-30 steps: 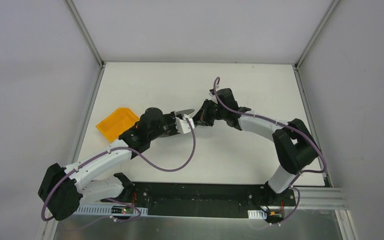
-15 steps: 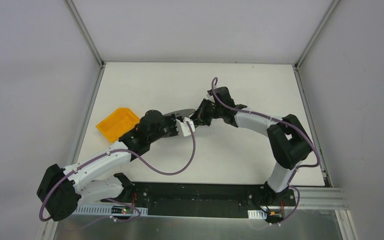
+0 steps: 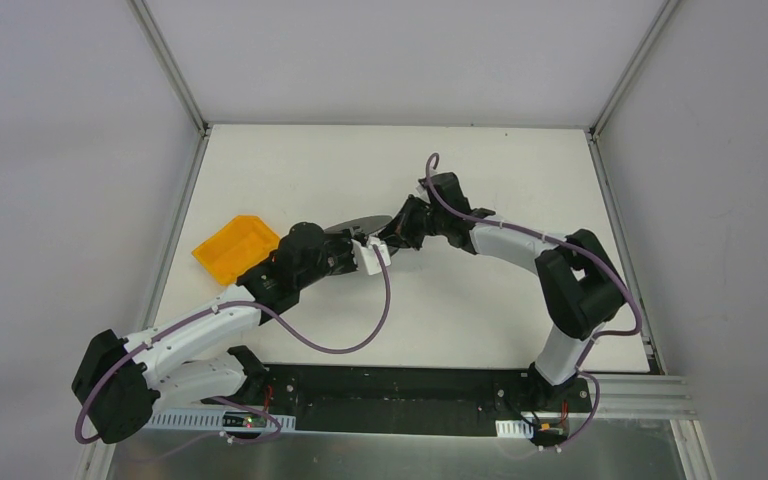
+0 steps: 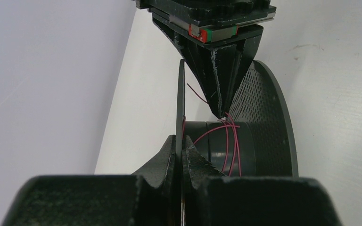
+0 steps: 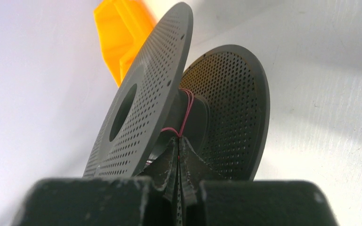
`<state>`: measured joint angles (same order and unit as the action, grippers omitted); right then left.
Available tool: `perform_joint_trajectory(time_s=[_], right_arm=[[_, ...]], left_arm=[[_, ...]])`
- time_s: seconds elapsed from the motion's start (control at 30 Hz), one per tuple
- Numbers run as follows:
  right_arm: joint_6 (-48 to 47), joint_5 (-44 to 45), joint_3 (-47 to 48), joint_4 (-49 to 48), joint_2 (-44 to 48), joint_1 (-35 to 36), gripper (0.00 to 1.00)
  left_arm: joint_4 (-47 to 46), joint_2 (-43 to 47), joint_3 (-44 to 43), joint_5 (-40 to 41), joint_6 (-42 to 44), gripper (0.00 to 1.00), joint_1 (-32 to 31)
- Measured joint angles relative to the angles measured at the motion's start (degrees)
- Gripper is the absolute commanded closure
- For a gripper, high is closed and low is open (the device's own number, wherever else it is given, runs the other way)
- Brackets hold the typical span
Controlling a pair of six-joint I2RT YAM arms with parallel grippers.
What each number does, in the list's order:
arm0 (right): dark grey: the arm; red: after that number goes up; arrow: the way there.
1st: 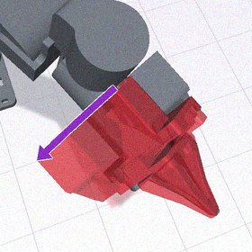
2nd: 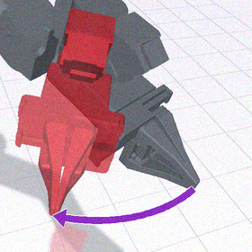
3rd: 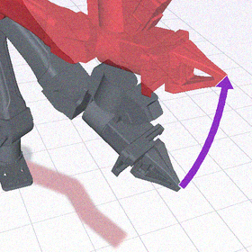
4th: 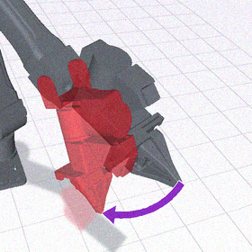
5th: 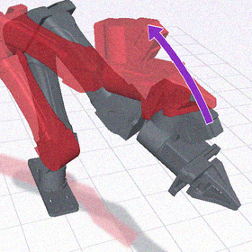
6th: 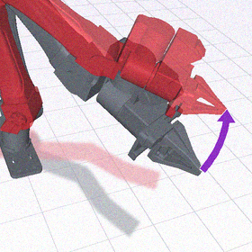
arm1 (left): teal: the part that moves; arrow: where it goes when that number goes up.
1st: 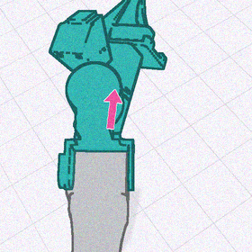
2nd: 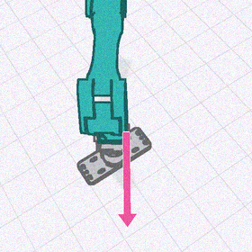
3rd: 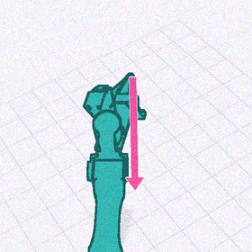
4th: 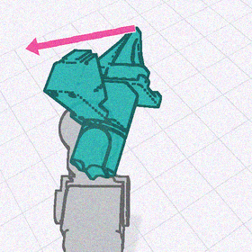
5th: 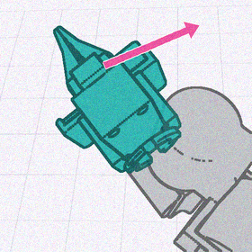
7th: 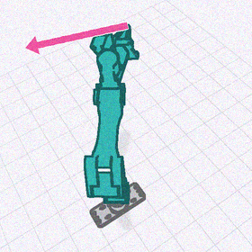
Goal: Wrap the cables
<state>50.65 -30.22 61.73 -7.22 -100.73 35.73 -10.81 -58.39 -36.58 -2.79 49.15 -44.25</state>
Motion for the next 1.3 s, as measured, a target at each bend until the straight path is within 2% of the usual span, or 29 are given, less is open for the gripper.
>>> perform_joint_trajectory(time_s=[0.73, 0.8, 1.0, 1.1, 1.3], right_arm=[[1.6, 7.1, -4.9, -5.1, 6.8, -0.7, 1.00], [1.6, 7.3, -4.9, -5.2, 6.8, -0.7, 0.97], [1.7, 7.6, -5.0, -5.3, 6.8, -0.7, 0.96], [1.9, 7.9, -5.2, -5.2, 6.8, -0.7, 0.90], [2.6, 8.9, -5.2, -4.3, 6.8, -0.7, 0.87]], left_arm=[[-2.7, 0.1, 0.0, 0.3, 0.0, 1.00, -0.8], [-2.7, 0.1, 0.0, 0.3, 0.0, 1.00, -0.8], [-3.0, 0.0, 0.0, 0.4, 0.0, 1.00, -0.8], [-3.5, -0.3, 0.0, 0.5, 0.0, 1.00, -0.8], [-3.5, -0.7, 0.0, 0.6, 0.0, 1.00, -0.8]])
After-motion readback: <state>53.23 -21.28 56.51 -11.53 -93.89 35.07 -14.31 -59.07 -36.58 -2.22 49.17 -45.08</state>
